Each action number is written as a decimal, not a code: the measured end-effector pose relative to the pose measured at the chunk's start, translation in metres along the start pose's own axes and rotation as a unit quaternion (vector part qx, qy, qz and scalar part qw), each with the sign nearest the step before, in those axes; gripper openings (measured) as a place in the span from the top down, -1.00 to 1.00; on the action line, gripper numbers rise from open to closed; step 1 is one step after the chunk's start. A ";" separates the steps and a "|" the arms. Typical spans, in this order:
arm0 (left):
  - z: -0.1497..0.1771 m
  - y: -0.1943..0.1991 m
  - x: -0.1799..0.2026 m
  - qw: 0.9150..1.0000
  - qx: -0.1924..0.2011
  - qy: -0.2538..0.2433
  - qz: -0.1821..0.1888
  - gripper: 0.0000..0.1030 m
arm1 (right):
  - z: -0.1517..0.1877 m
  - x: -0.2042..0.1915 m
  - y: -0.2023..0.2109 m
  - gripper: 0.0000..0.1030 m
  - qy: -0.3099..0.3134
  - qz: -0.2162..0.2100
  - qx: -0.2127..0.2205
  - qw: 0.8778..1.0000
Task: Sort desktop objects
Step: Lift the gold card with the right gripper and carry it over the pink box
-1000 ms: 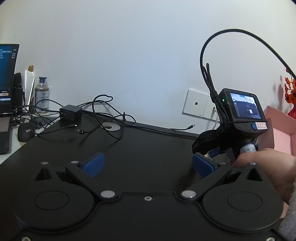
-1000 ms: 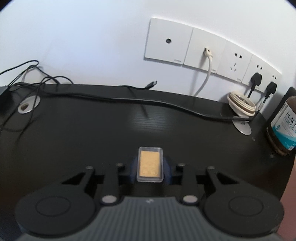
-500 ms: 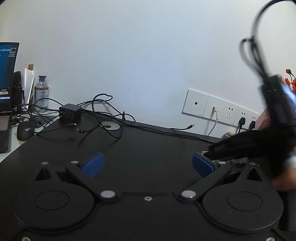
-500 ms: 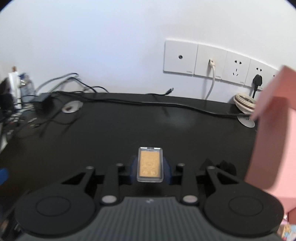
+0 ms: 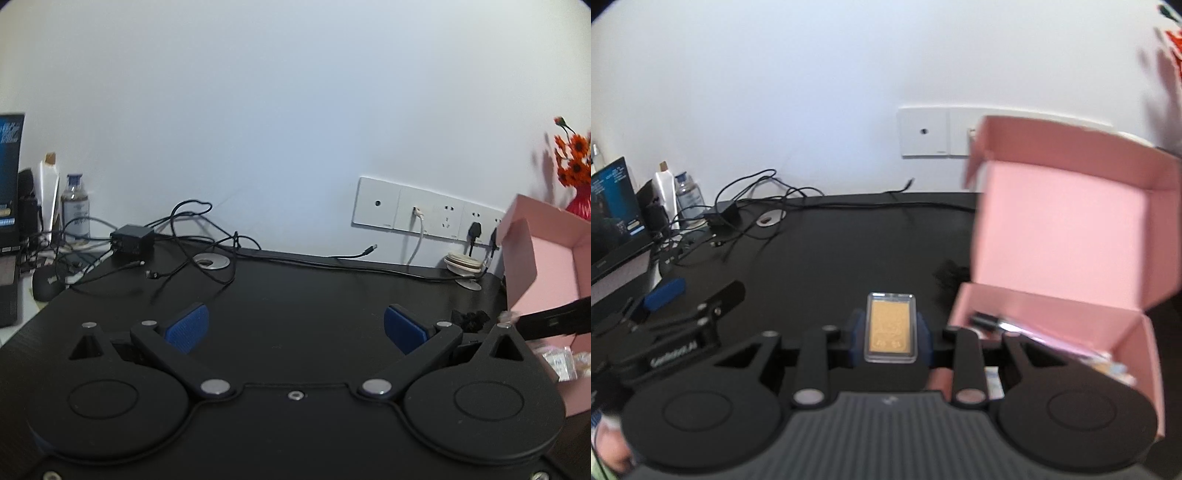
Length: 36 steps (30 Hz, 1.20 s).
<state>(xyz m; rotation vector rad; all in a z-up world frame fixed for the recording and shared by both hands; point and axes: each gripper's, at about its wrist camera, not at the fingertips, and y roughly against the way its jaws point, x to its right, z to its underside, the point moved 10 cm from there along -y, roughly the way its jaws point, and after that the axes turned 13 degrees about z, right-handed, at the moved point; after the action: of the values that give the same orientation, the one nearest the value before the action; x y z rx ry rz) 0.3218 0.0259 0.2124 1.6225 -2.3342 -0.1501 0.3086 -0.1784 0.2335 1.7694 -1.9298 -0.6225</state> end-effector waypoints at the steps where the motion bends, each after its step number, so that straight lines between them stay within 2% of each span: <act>1: 0.000 0.000 0.002 1.000 0.002 -0.006 0.003 -1.00 | 0.002 0.006 0.006 0.43 -0.003 0.002 0.001 1.000; 6: 0.000 -0.001 0.005 1.000 0.001 -0.012 0.005 -1.00 | 0.001 0.043 0.022 0.43 -0.017 0.033 0.007 0.999; 12: 0.000 -0.001 0.001 1.000 0.001 0.002 0.008 -1.00 | 0.010 0.078 0.017 0.43 -0.040 0.060 -0.020 0.997; 17: 0.000 0.000 0.002 1.000 0.002 -0.003 0.010 -1.00 | 0.020 0.072 0.001 0.43 -0.046 0.045 -0.042 0.997; 33: 0.000 -0.001 0.000 1.000 0.001 0.002 0.015 -1.00 | 0.033 0.071 -0.029 0.42 -0.039 0.061 -0.074 0.995; 36: 0.000 0.000 0.002 1.000 0.002 -0.004 0.015 -1.00 | 0.037 0.067 -0.033 0.42 -0.019 0.068 -0.073 0.995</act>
<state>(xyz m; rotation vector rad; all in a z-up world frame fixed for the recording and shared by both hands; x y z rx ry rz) 0.3212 0.0242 0.2128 1.5904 -2.3654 -0.1445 0.3075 -0.2467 0.1859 1.5337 -1.9578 -0.7341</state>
